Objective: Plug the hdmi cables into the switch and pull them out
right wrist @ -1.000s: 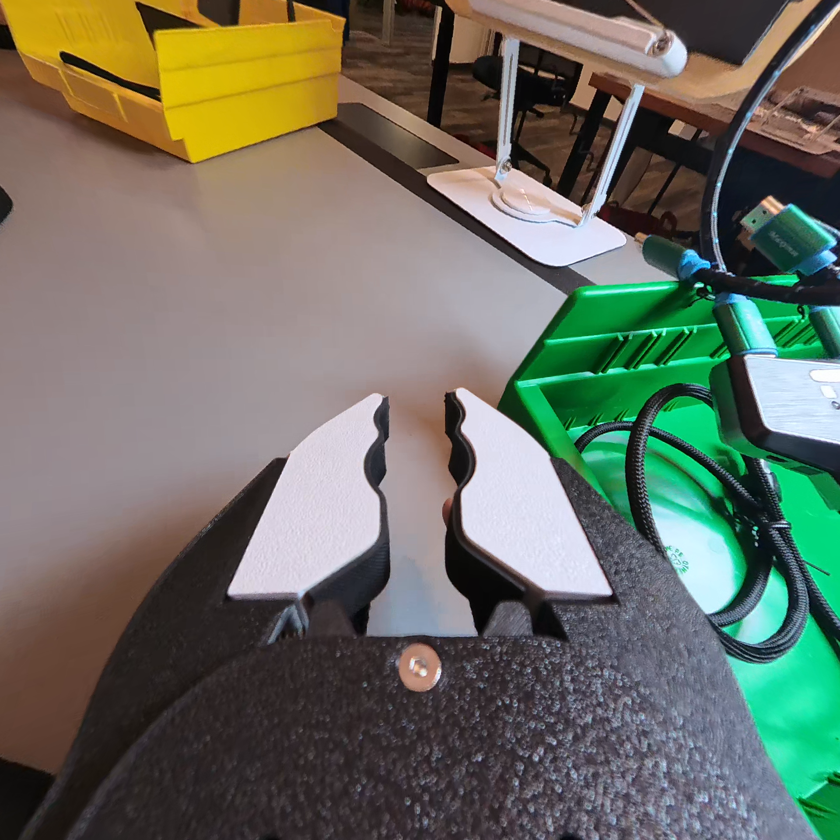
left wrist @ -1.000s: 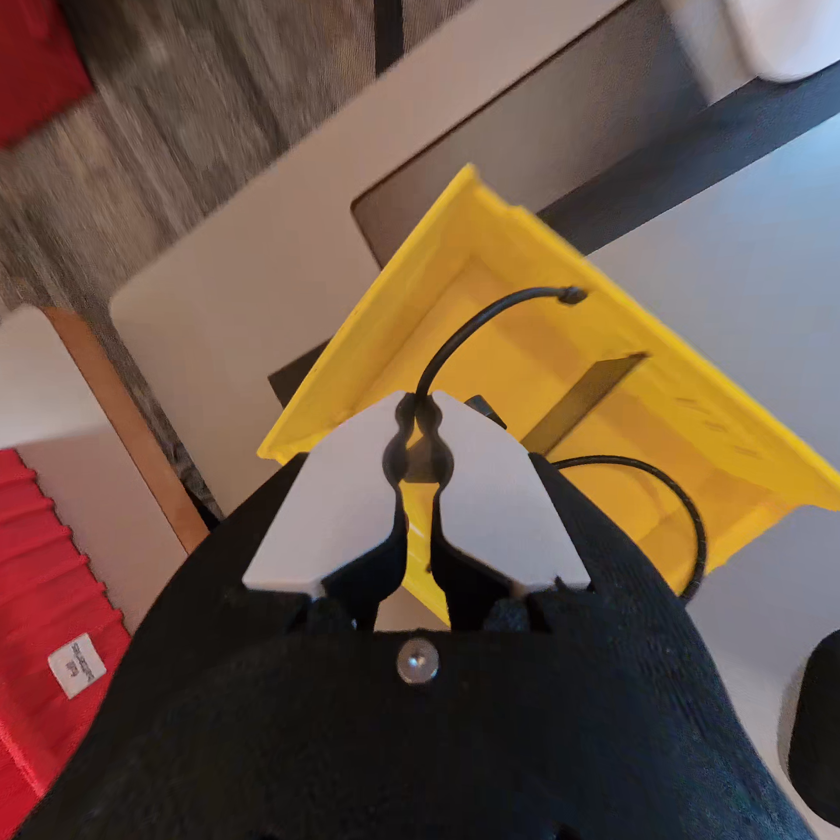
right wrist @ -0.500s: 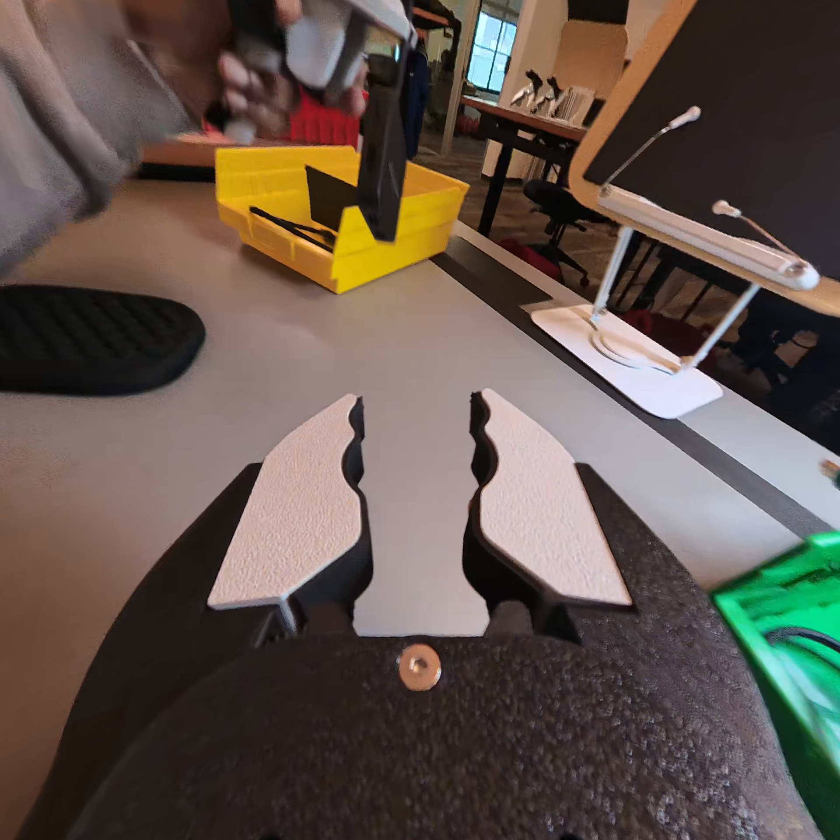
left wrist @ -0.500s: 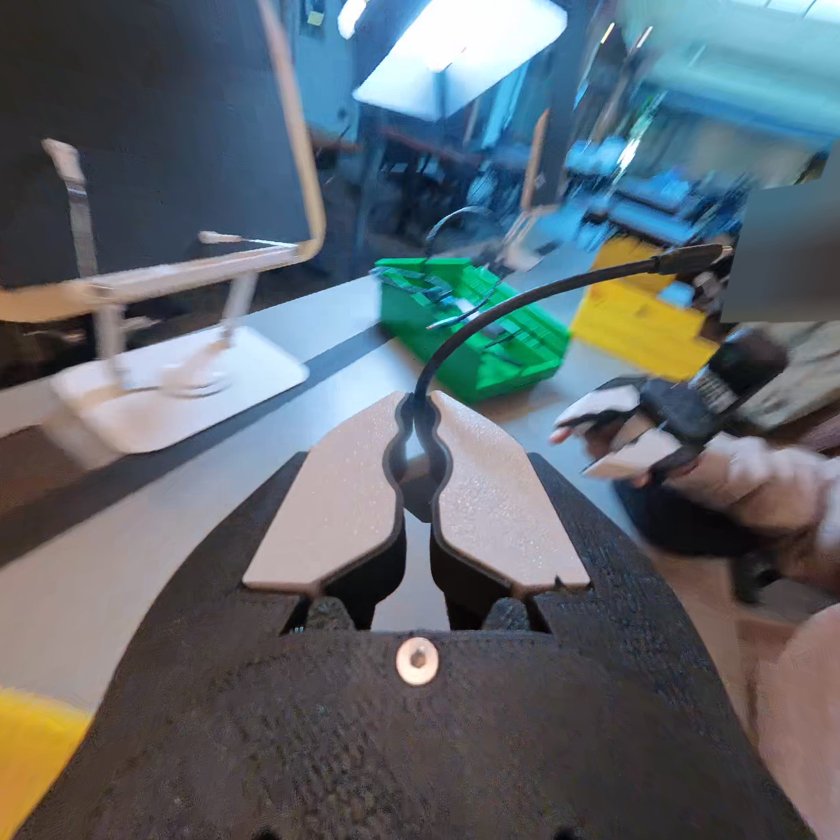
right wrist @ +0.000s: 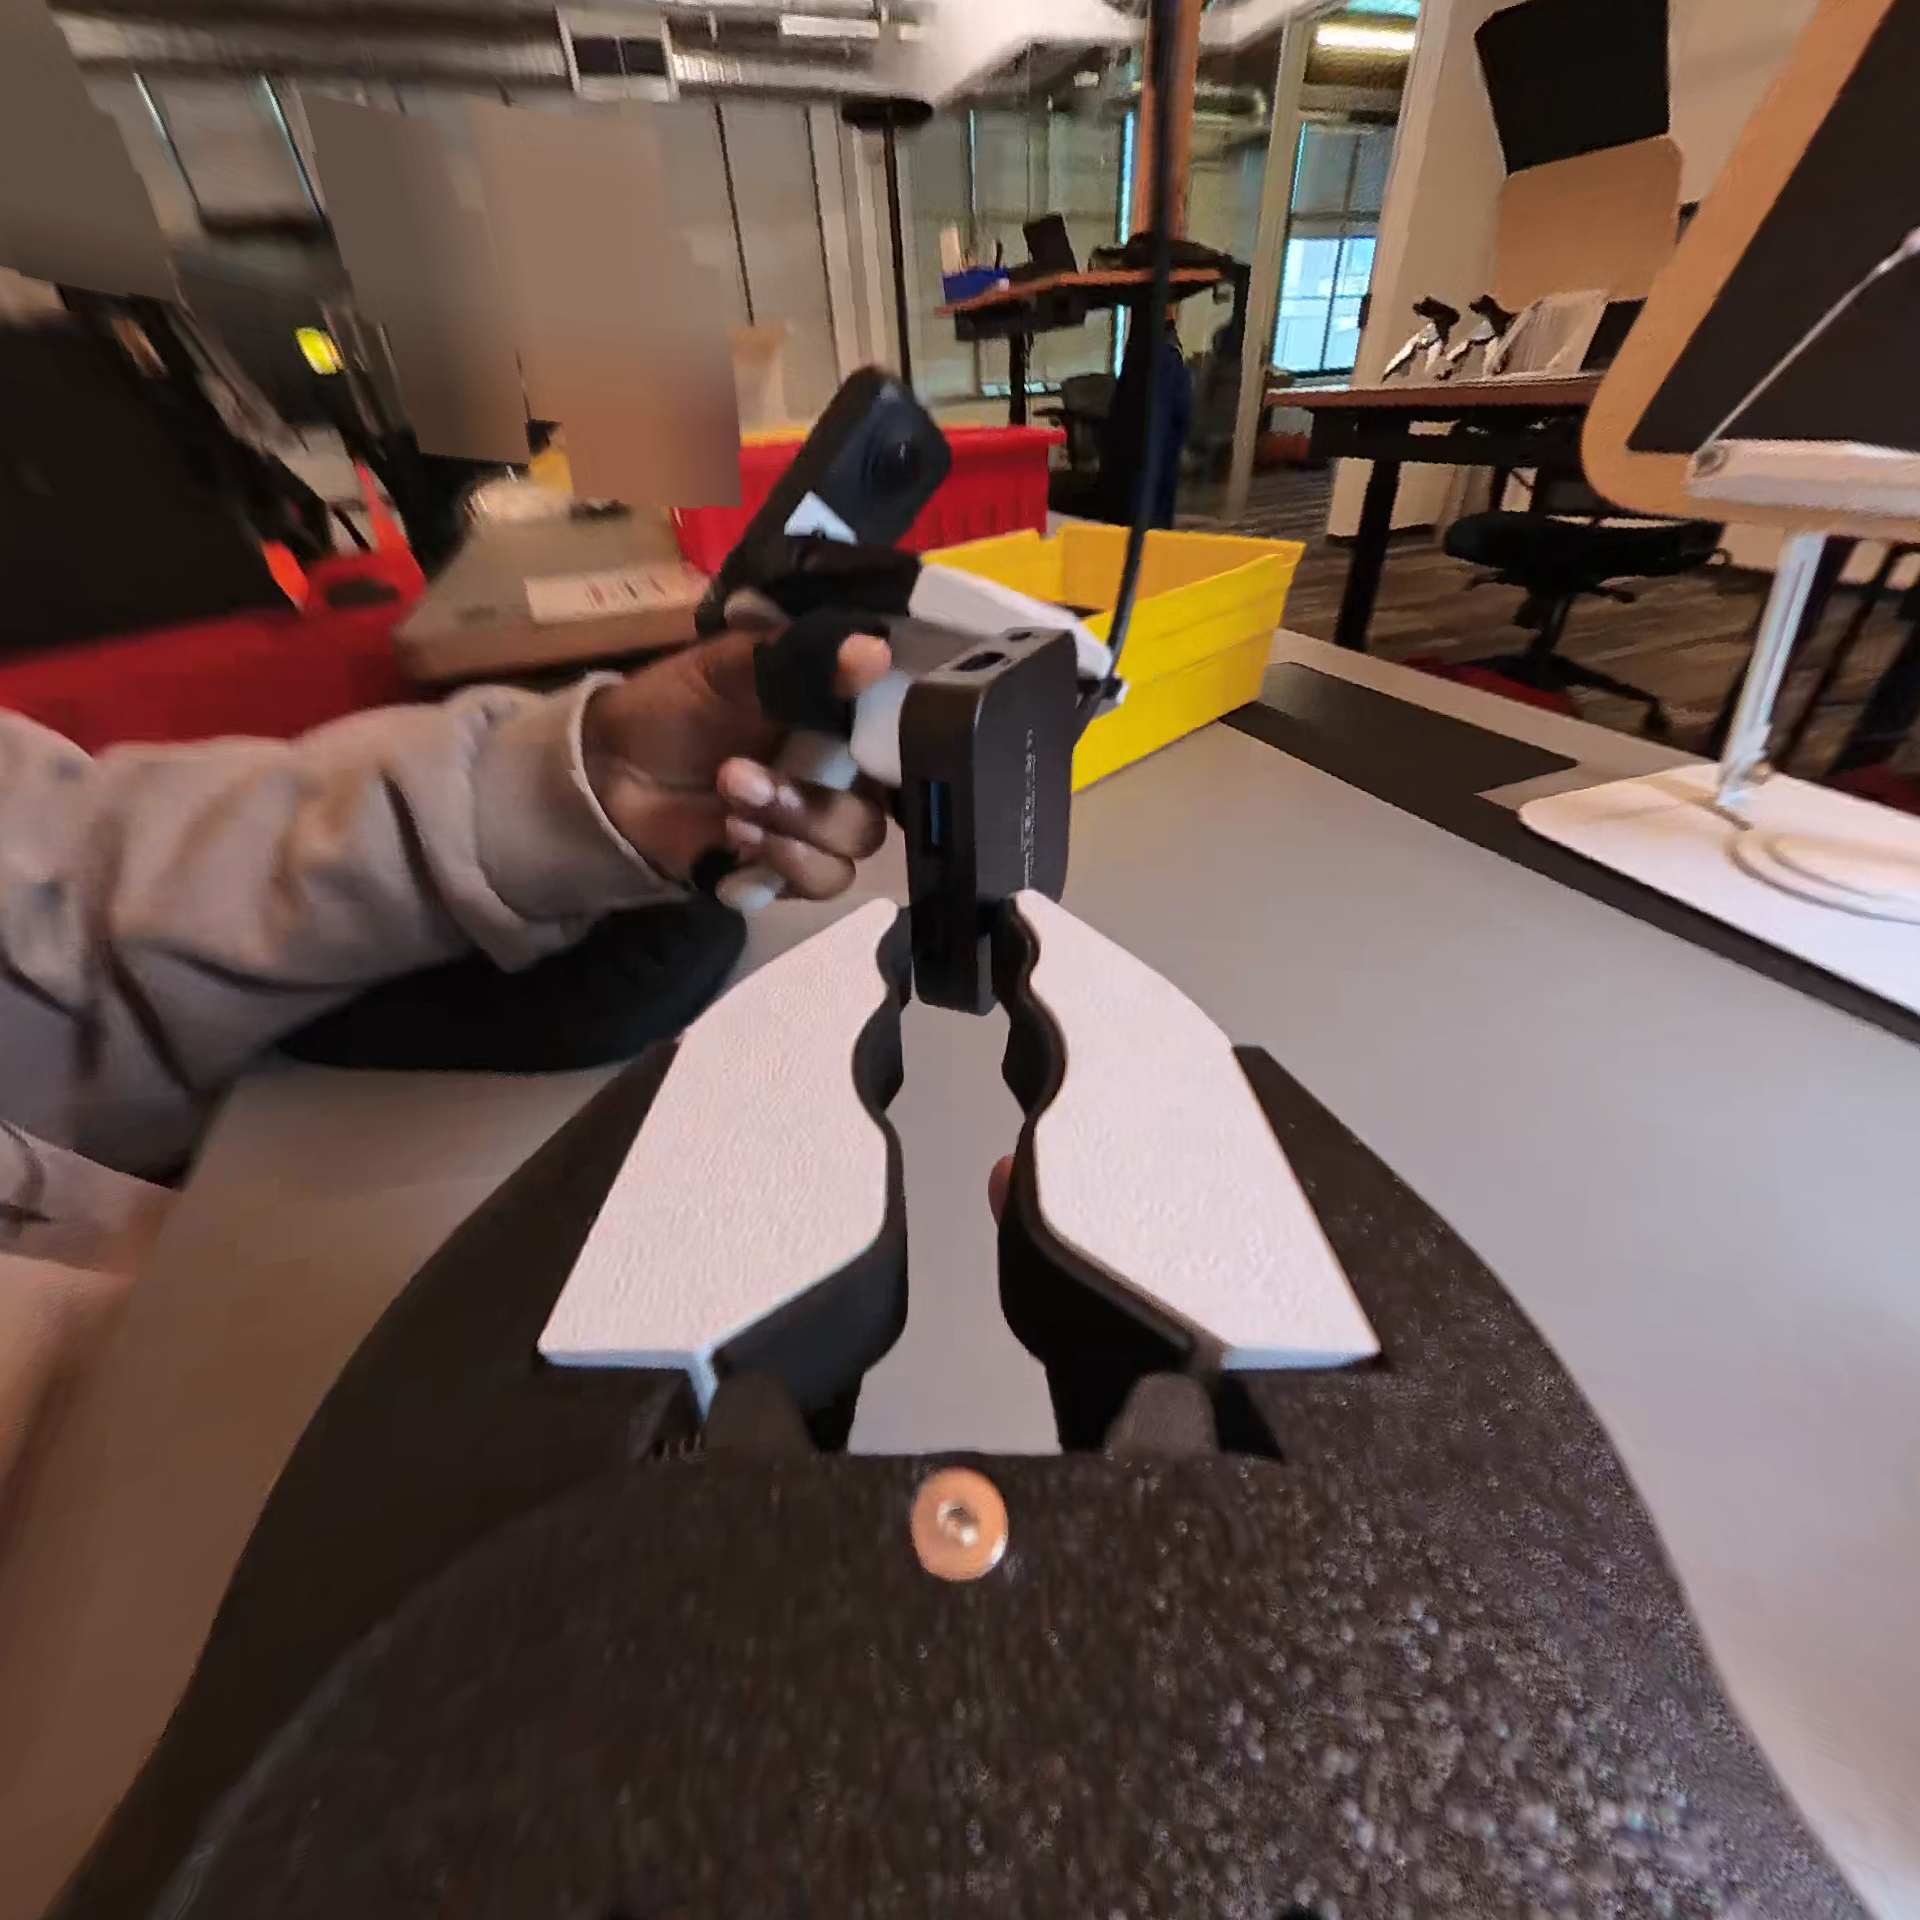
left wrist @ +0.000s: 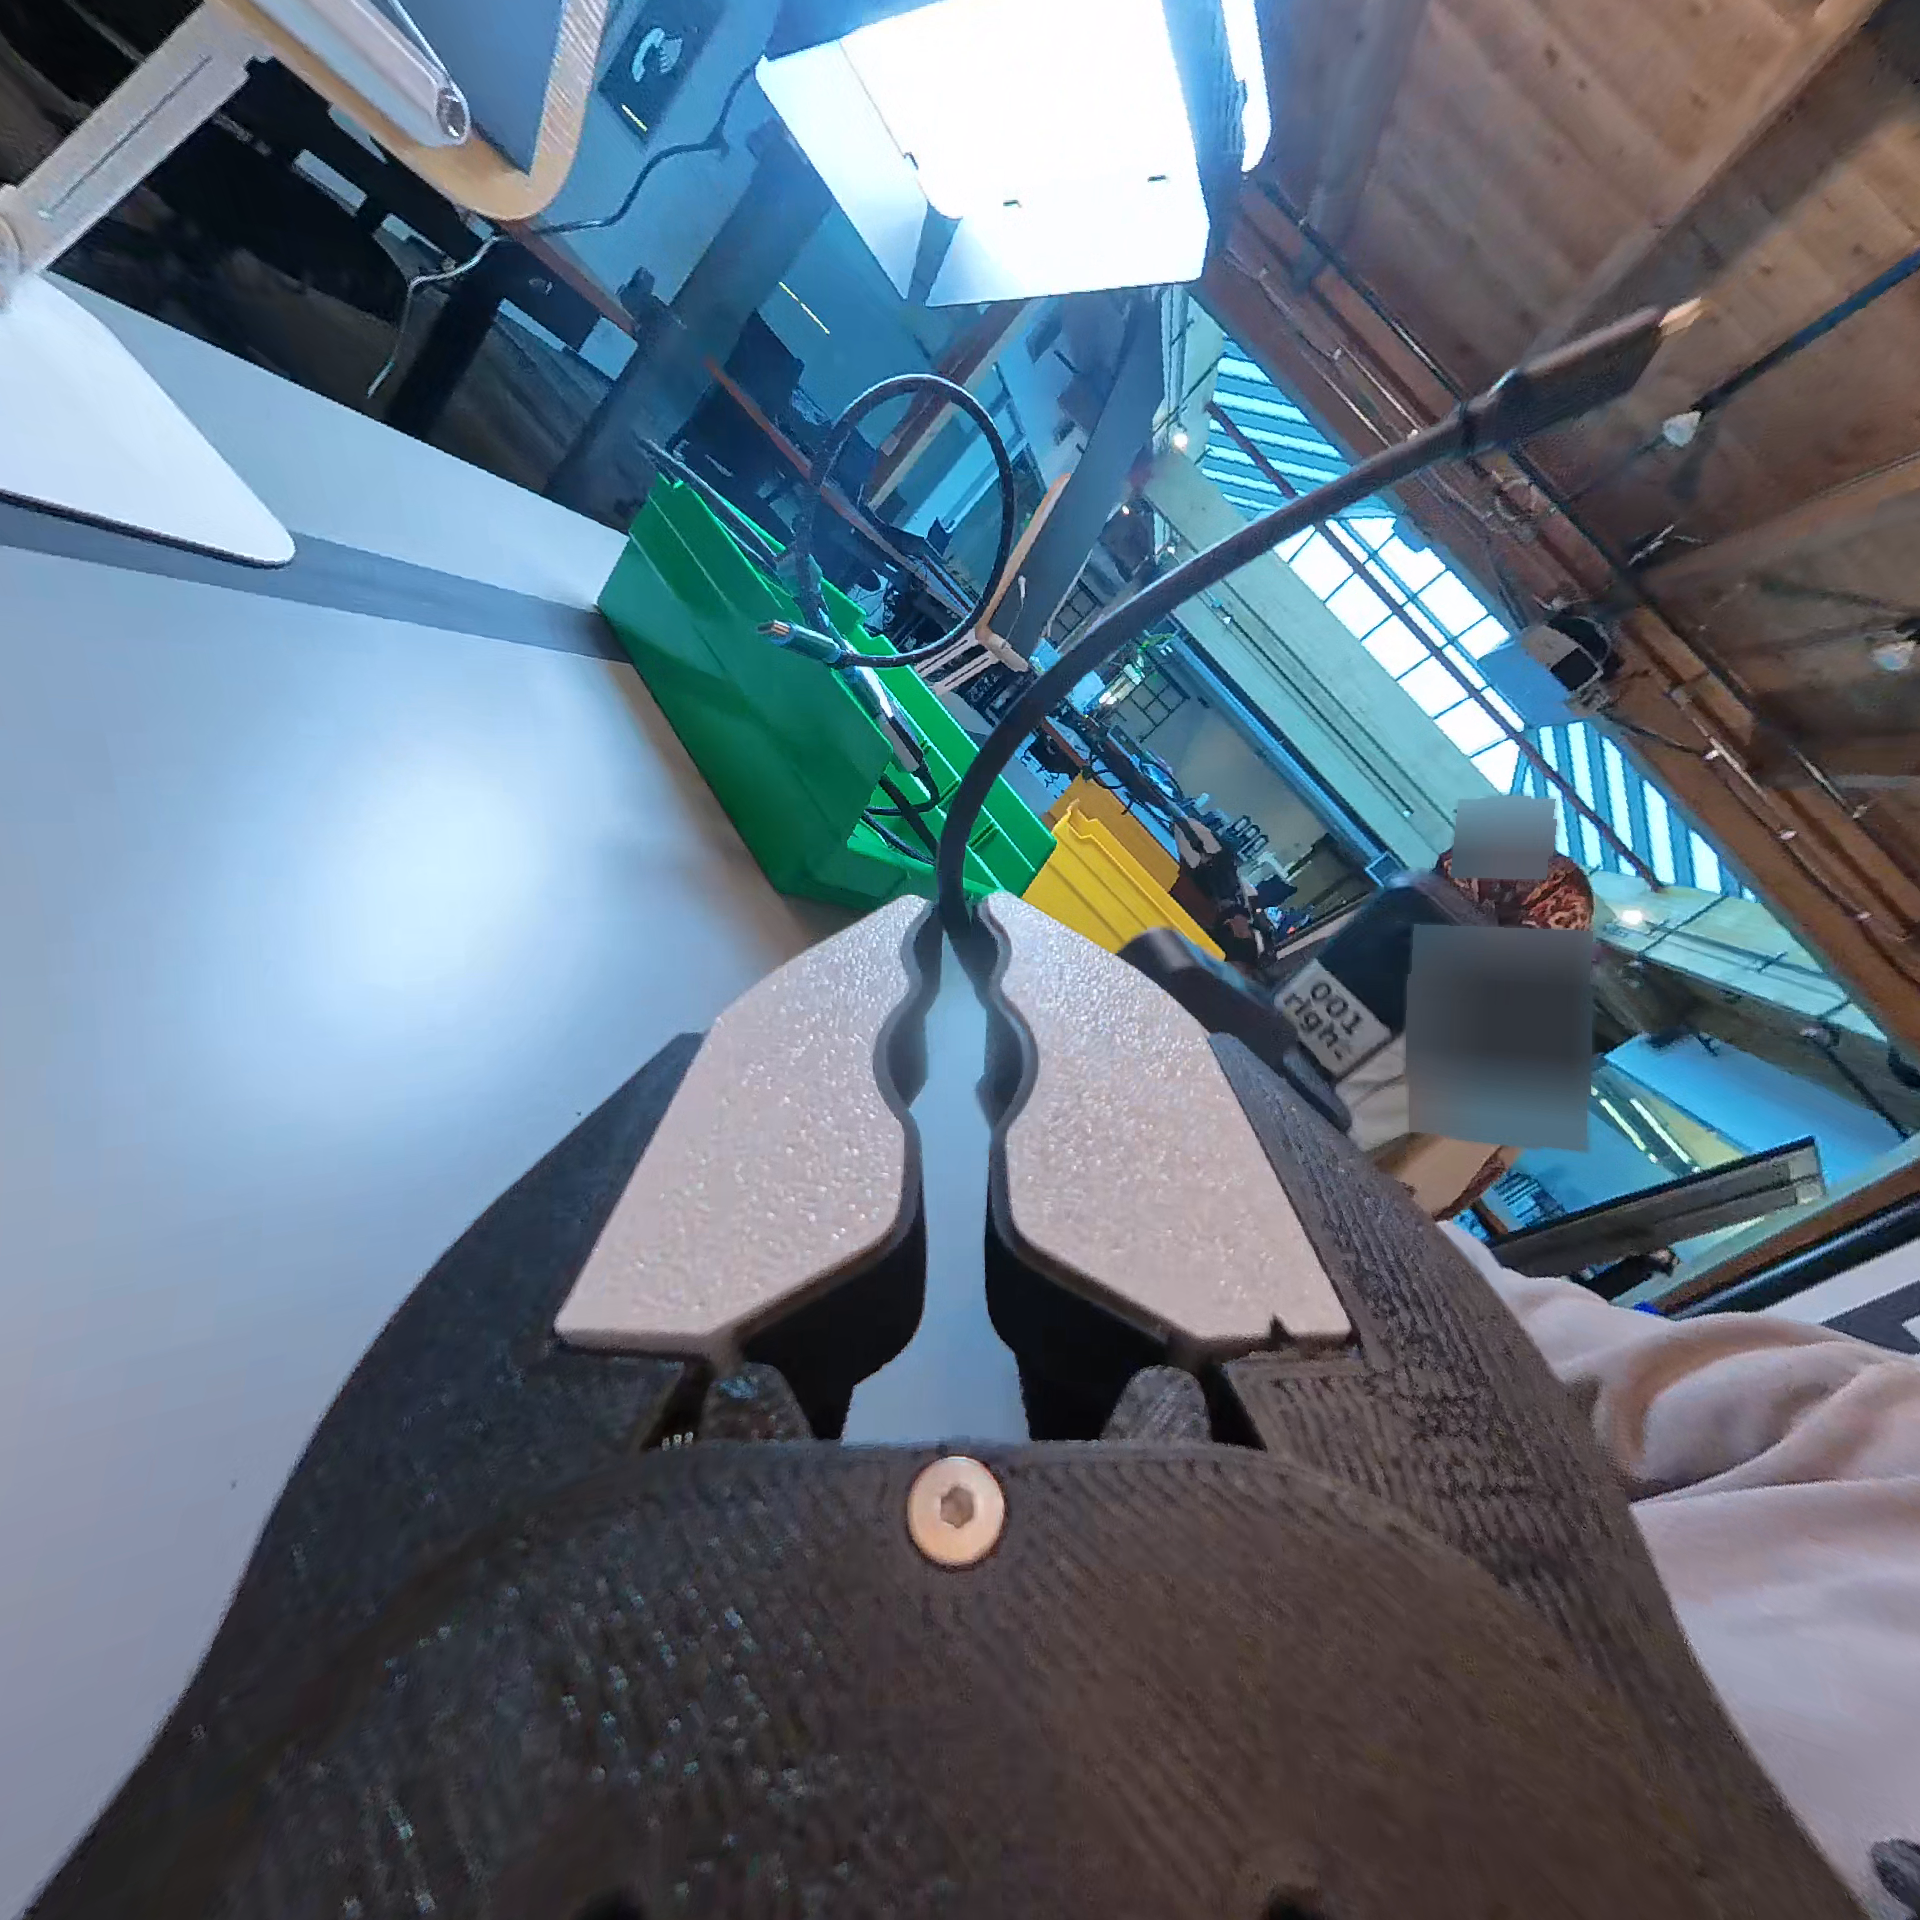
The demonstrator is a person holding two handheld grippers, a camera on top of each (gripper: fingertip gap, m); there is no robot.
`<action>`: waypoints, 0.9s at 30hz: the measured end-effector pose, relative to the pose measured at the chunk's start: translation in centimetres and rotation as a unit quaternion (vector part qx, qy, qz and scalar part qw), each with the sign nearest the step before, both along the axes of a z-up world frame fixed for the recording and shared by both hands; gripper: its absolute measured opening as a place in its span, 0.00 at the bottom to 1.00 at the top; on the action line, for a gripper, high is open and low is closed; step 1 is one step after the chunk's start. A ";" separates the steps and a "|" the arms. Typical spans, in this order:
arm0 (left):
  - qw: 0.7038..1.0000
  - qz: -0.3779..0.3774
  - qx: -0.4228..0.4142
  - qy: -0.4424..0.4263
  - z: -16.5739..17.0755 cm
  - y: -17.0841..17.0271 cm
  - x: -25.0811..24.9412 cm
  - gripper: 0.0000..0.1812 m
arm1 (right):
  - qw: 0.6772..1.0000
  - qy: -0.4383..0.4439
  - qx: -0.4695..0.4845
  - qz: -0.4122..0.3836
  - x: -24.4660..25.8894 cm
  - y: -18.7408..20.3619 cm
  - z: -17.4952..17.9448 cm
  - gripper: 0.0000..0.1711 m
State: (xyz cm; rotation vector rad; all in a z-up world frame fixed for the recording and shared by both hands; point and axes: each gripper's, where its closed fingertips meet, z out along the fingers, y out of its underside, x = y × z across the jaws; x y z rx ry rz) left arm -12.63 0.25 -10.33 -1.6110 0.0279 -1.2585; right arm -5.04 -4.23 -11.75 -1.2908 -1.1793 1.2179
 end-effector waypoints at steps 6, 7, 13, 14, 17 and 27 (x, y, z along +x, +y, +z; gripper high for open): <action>0.999 -0.004 0.009 0.034 -0.5 -0.4 1.5 0.04 | 0.993 0.060 -0.103 0.019 2.3 1.7 1.4 0.08; 1.000 -0.001 0.002 0.022 -0.4 -0.4 1.5 0.03 | 0.993 0.051 -0.103 0.018 2.2 1.7 1.0 0.08; 1.000 0.008 -0.020 -0.021 0.1 -0.8 2.8 0.03 | 0.999 0.000 -0.049 -0.008 0.6 1.3 -1.0 0.10; 1.000 0.003 -0.021 -0.016 -0.1 -0.9 3.2 0.03 | 0.999 -0.006 -0.032 -0.010 0.5 1.2 -1.1 0.01; 1.000 0.000 -0.017 -0.021 0.1 -1.0 3.4 0.03 | 0.997 -0.057 0.004 -0.044 0.4 2.3 -2.6 0.08; 0.992 -0.075 0.054 -0.084 3.1 -3.1 4.9 0.03 | 0.989 -0.080 -0.064 0.107 -1.7 -3.5 -4.2 0.51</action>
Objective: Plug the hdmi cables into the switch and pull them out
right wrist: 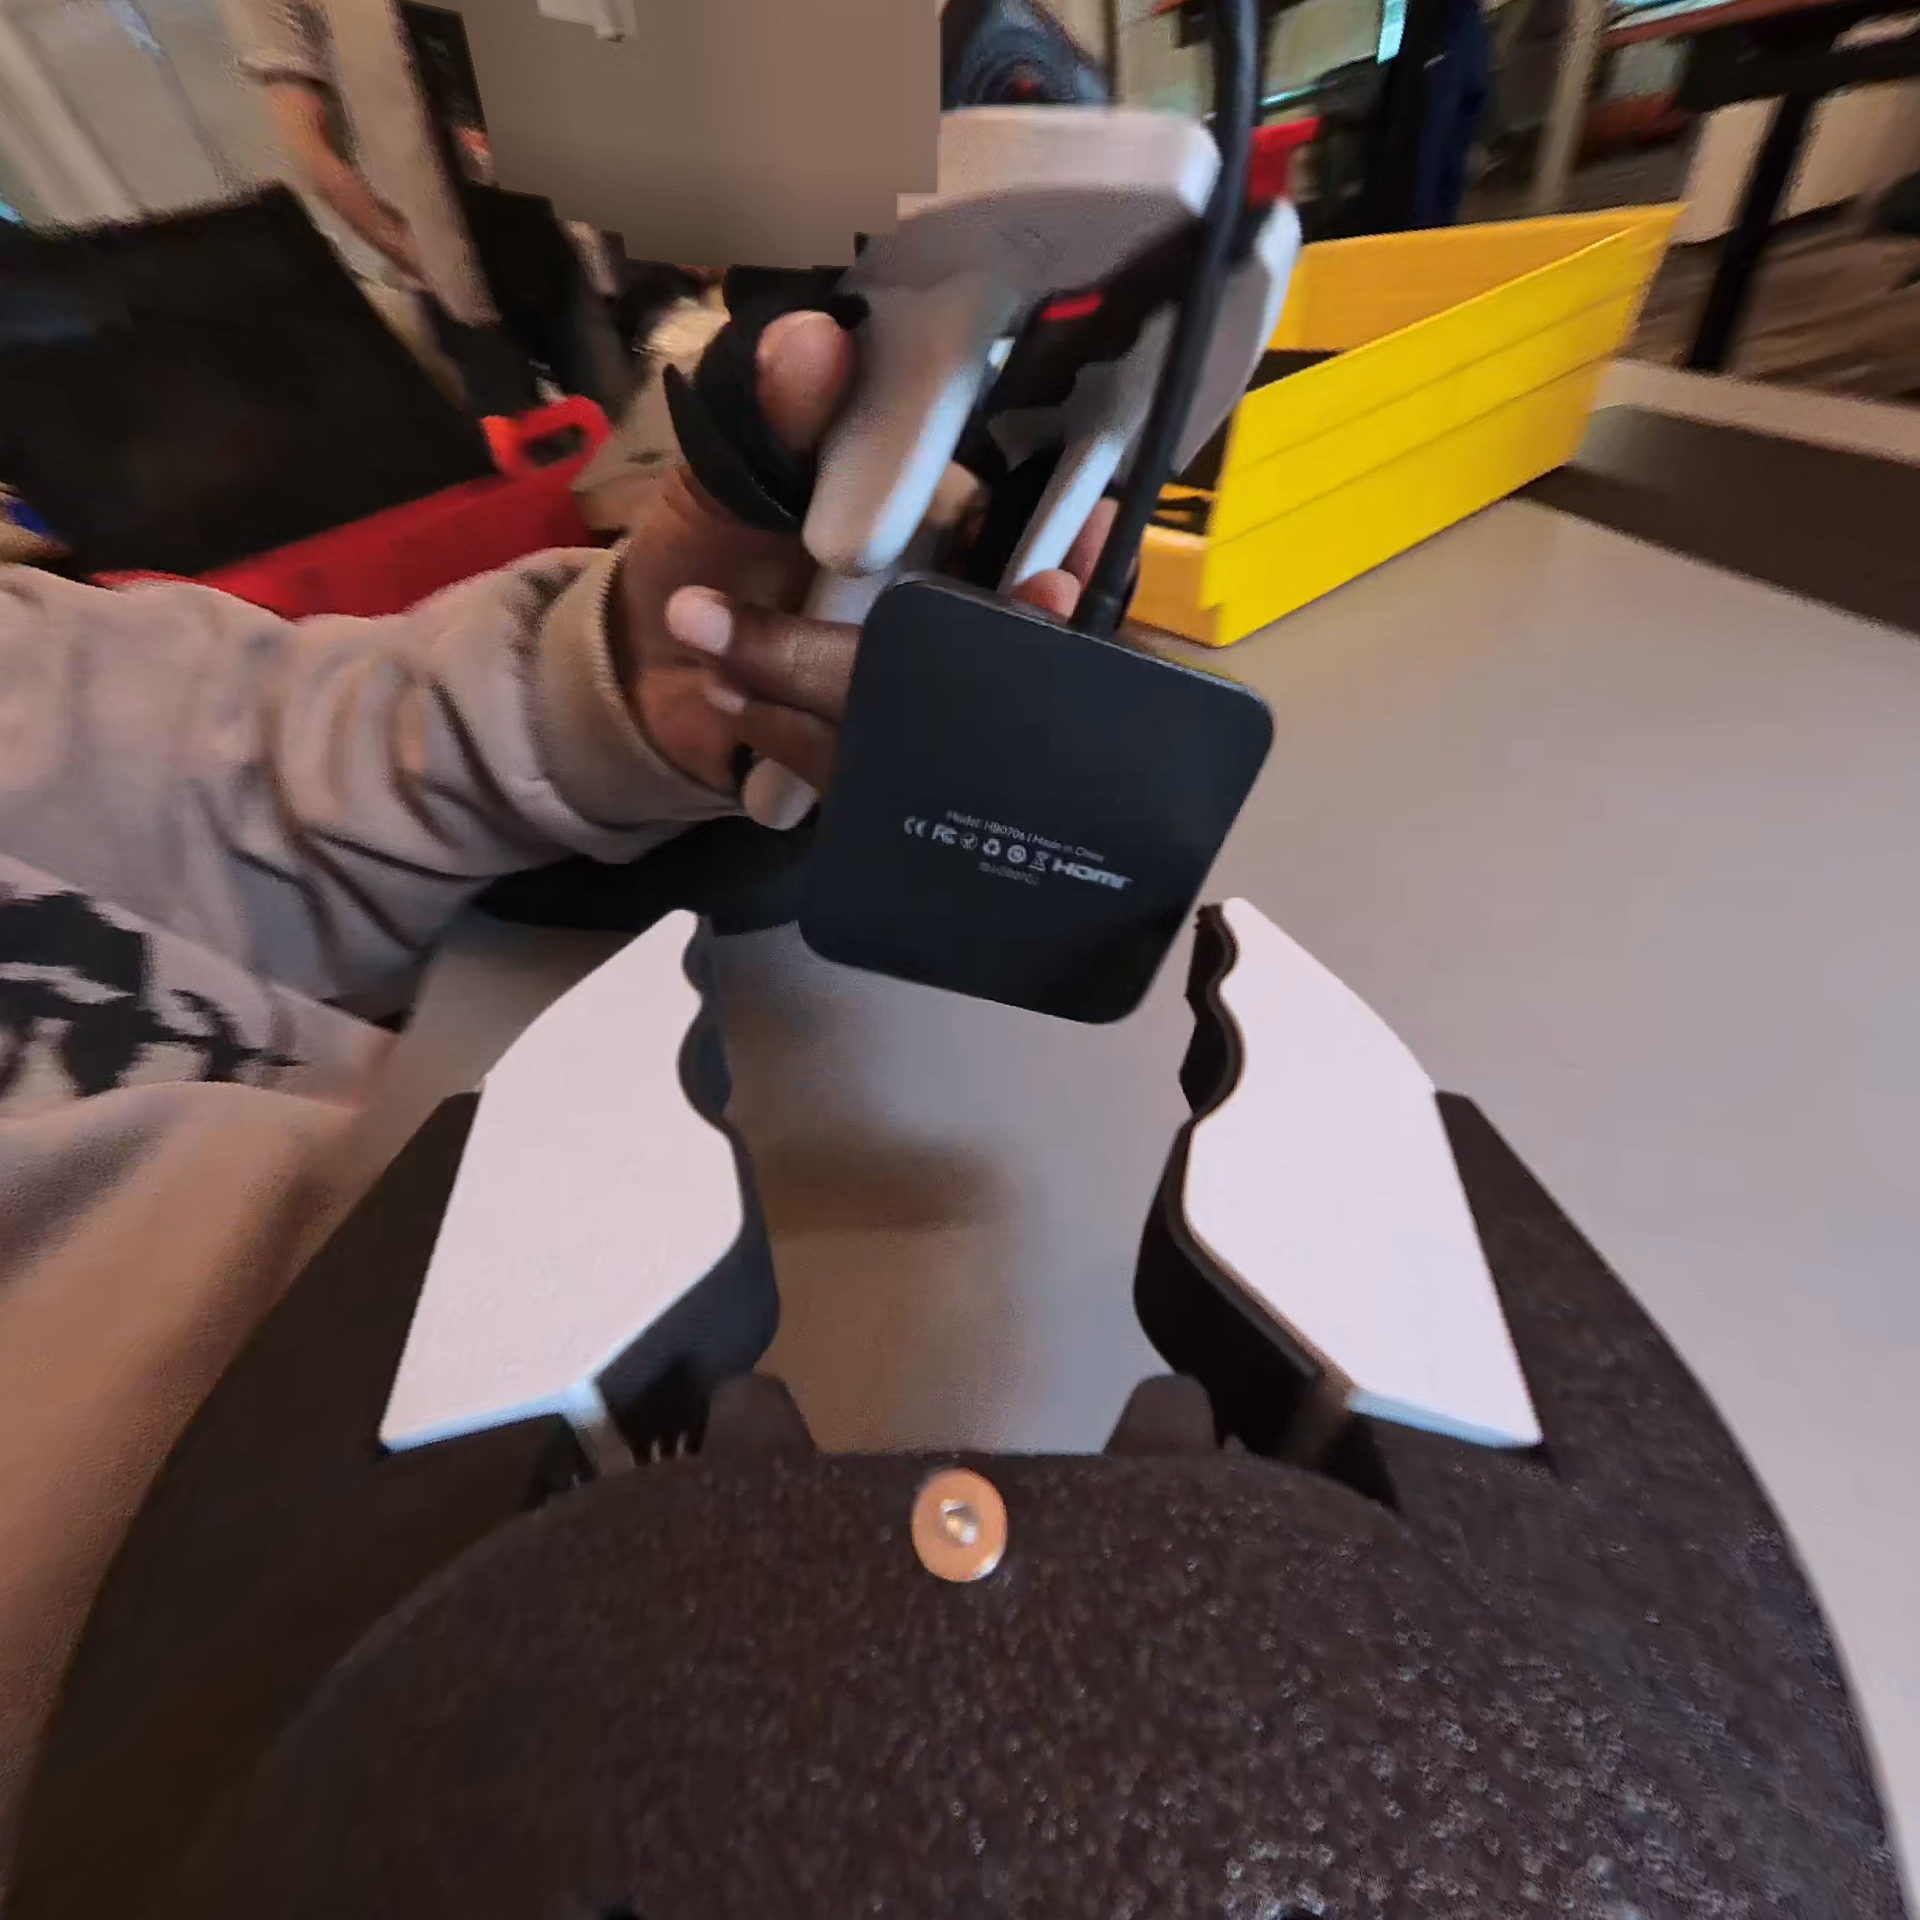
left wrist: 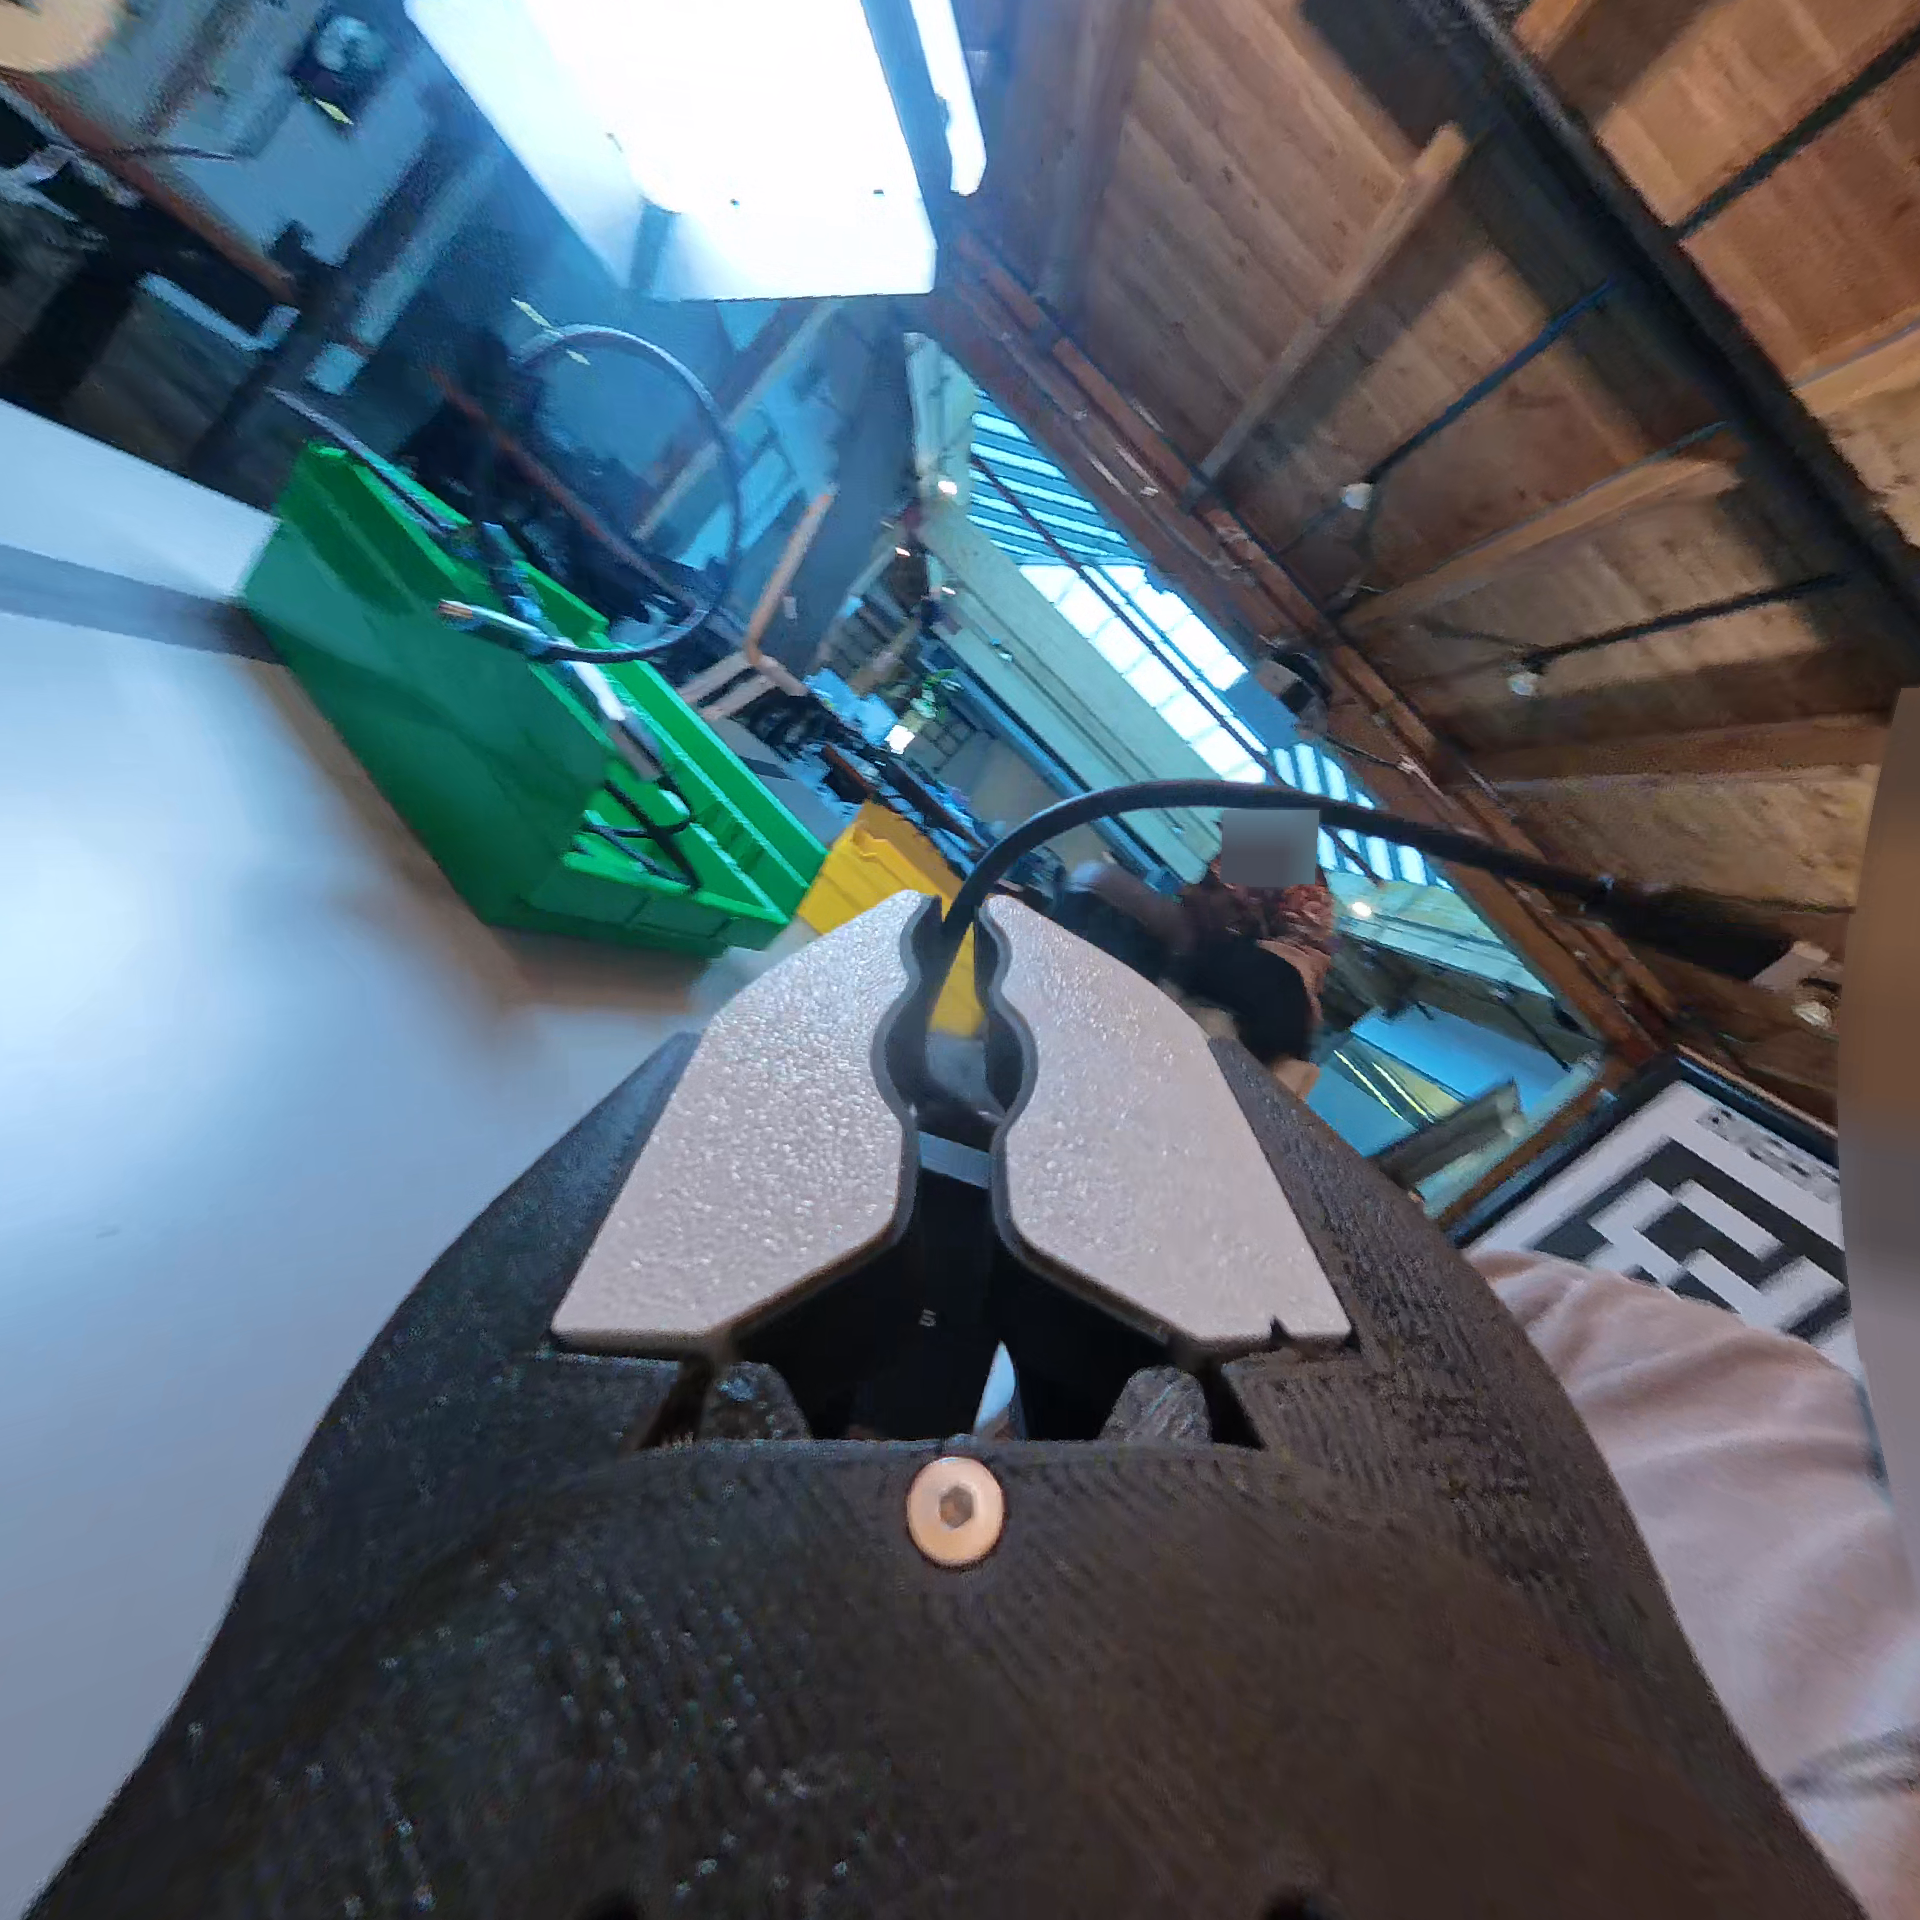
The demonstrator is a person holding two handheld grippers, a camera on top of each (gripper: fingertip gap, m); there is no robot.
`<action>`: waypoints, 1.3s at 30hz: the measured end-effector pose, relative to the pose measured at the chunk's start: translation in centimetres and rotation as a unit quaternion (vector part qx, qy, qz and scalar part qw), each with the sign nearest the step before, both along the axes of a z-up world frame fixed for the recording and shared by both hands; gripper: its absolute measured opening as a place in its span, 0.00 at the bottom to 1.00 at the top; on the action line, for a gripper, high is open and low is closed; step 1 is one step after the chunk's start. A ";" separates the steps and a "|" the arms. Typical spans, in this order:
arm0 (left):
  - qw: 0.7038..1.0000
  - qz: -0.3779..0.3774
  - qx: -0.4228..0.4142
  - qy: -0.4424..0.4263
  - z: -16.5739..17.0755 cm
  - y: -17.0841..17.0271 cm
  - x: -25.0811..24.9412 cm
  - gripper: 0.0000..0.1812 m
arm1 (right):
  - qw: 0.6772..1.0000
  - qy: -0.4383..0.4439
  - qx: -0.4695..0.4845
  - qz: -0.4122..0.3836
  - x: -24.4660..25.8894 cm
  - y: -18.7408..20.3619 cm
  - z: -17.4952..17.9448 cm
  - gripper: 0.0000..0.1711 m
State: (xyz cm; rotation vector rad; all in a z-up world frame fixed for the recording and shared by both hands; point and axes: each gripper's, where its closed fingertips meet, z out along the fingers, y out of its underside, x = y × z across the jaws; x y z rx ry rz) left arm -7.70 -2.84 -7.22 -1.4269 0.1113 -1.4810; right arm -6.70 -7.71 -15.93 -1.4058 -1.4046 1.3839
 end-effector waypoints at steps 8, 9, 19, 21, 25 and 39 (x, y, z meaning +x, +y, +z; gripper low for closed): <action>0.971 -0.189 0.125 0.077 0.4 -6.2 5.1 0.03 | 0.972 0.024 -0.061 0.226 3.2 -5.0 1.1 0.12; 0.967 -0.199 0.134 0.088 0.3 -6.7 5.5 0.03 | 0.973 0.027 -0.036 0.226 3.3 -5.2 1.1 0.09; 0.952 -0.111 0.236 0.158 1.0 -6.0 2.8 0.30 | 0.979 0.169 0.048 0.107 5.3 -1.2 6.5 0.08; 0.937 -0.126 0.250 0.211 -0.8 -6.2 3.4 0.31 | 0.974 0.208 0.057 0.068 6.0 0.0 8.0 0.08; 0.896 -0.068 0.310 0.311 -2.6 -5.8 6.0 0.25 | 0.972 0.215 0.084 0.040 6.2 0.6 8.3 0.08; 0.638 0.009 0.427 0.640 -8.8 -3.5 4.0 0.08 | 0.911 -0.023 0.411 -0.018 3.8 2.1 -0.3 0.16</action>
